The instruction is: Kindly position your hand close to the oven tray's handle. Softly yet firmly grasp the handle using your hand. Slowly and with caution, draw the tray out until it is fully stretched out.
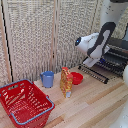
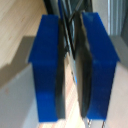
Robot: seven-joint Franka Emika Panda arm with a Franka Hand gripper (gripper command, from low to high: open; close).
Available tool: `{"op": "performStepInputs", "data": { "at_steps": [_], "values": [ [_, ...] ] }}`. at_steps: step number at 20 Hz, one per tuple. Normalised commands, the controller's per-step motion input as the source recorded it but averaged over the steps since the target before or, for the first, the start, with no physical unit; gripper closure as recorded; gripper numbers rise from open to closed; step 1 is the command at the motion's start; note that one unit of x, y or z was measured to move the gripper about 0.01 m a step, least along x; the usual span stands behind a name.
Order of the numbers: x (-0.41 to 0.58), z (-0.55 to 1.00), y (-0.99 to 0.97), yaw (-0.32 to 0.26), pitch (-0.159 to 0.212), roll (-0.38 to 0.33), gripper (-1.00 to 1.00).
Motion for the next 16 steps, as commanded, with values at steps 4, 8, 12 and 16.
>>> {"op": "performStepInputs", "data": {
  "at_steps": [4, 8, 12, 16],
  "values": [
    [0.040, -0.01, 0.51, -0.111, 0.032, -0.042, 1.00],
    [0.141, 0.00, 0.11, -0.072, 0.034, -0.033, -1.00],
    [0.095, 0.04, 0.00, 0.009, 0.018, -0.001, -1.00],
    [0.032, 0.19, 0.01, 0.003, 0.016, -0.018, -1.00]
  ]
}}
